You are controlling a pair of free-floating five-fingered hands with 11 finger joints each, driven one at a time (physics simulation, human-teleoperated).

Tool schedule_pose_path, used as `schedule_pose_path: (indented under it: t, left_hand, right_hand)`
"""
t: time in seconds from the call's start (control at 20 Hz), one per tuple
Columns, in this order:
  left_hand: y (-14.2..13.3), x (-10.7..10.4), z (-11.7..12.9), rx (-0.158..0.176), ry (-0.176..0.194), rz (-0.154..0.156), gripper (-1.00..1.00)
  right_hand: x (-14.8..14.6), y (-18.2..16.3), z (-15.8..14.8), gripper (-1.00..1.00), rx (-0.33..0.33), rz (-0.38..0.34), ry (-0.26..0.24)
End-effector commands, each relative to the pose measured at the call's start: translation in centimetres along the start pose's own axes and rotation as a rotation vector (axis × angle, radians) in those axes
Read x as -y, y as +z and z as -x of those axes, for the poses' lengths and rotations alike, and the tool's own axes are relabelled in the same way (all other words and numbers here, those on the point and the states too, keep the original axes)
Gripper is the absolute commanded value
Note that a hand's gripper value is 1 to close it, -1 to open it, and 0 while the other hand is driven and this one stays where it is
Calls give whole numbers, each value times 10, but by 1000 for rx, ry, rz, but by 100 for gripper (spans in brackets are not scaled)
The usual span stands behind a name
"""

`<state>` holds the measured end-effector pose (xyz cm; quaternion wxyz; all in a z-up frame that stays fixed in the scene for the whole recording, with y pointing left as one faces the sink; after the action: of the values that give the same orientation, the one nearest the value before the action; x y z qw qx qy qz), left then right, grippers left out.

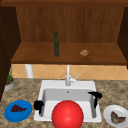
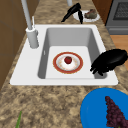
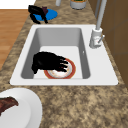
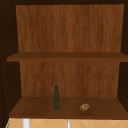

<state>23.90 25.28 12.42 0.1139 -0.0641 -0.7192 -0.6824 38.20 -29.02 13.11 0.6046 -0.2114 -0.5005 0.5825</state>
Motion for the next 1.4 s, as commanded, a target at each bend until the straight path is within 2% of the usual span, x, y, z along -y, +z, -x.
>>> schedule_pose_path:
  t: [0.0, 0.15, 0.2, 0.35, 0.45, 0.55, 0.65, 0.8, 0.85, 0.9, 0.95, 1.35]
  left_hand:
    - [0, 0, 0, 0, 0, 0, 0]
    - [0, 0, 0, 0, 0, 0, 0]
    - [0, 0, 0, 0, 0, 0, 0]
    - [0, 0, 0, 0, 0, 0, 0]
    - [0, 0, 0, 0, 0, 0, 0]
    - [0, 0, 0, 0, 0, 0, 0]
    - [0, 0, 0, 0, 0, 0, 0]
    - [0, 0, 0, 0, 0, 0, 0]
    - [0, 0, 0, 0, 0, 0, 0]
    - [0, 0, 0, 0, 0, 0, 0]
    - [0, 0, 0, 0, 0, 0, 0]
    - [0, 0, 0, 0, 0, 0, 0]
  right_hand:
    - [0, 0, 1, -100, 3, 1, -5]
    - [-1, 1, -1, -100, -3, 4, 15]
    - [-4, 7, -5, -100, -1, 12, 39]
    - [-13, 24, -7, -100, -4, 21, 39]
    - [-14, 27, -9, -100, -29, -22, 54]
    - [-19, 32, -13, -100, -29, -34, 71]
    - [-21, 36, -17, -100, -17, -12, 59]
    - [-28, 30, -36, -100, -48, 29, 73]
    - [-27, 22, -40, -100, -42, -3, 60]
    - [-30, 23, -42, -100, -24, -6, 59]
    - [-38, 18, -49, -100, -41, -2, 54]
    - [-83, -26, -89, -100, -99, -45, 117]
